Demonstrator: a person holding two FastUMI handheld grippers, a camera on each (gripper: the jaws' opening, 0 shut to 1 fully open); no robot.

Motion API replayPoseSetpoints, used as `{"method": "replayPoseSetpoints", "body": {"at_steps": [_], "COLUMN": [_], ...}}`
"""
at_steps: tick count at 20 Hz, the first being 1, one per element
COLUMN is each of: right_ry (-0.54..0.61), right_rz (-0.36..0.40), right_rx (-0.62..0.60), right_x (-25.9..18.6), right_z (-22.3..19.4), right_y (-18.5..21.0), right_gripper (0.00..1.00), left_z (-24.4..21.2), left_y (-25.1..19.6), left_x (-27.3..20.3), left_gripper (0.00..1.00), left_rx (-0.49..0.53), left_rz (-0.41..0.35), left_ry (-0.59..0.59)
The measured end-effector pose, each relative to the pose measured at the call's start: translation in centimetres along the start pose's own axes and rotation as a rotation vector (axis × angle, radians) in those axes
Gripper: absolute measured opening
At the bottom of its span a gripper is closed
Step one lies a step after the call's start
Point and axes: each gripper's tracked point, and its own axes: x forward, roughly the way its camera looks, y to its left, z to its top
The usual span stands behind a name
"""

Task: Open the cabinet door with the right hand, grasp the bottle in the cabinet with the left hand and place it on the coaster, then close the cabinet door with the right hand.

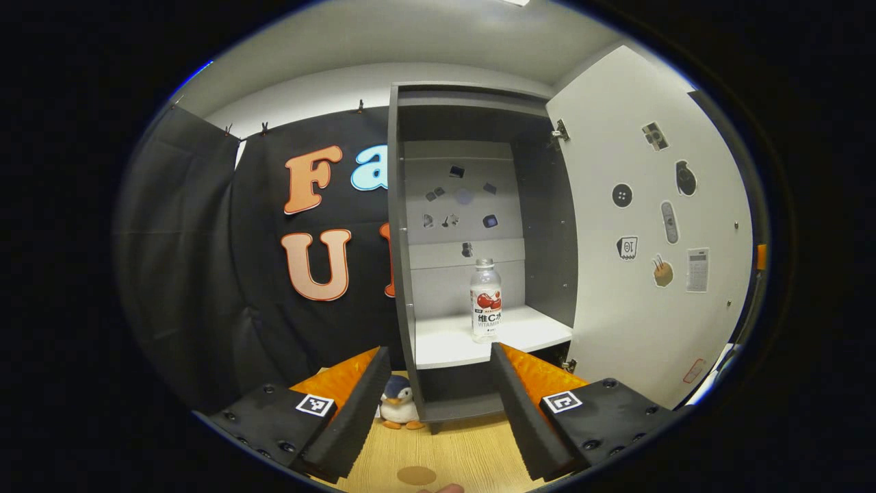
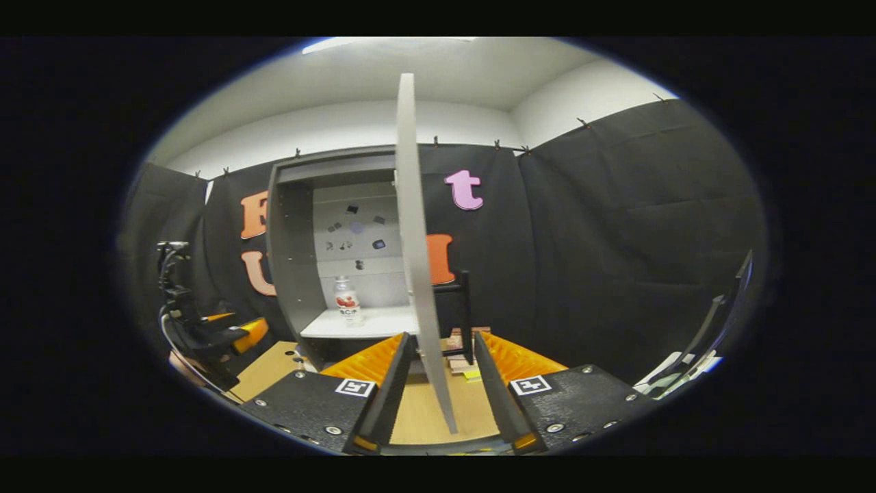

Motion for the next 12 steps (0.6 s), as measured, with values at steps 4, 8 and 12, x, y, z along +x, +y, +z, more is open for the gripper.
{"method": "replayPoseSetpoints", "body": {"at_steps": [4,8,12], "right_ry": [-0.024,-0.034,-0.007], "right_rz": [0.073,0.122,0.139], "right_rx": [-0.023,-0.030,-0.061], "right_x": [-0.5,0.3,2.3], "right_z": [0.6,0.4,-1.1], "right_y": [5.0,8.7,11.0], "right_gripper": [0.58,0.58,0.58], "left_z": [-0.3,-0.1,0.2], "left_y": [-0.7,-2.0,-3.8], "left_x": [3.1,6.8,10.6], "left_gripper": [0.95,0.95,0.95], "left_rx": [-0.013,-0.002,0.004], "left_rz": [-0.018,-0.044,-0.086], "left_ry": [0.007,-0.005,-0.025]}}
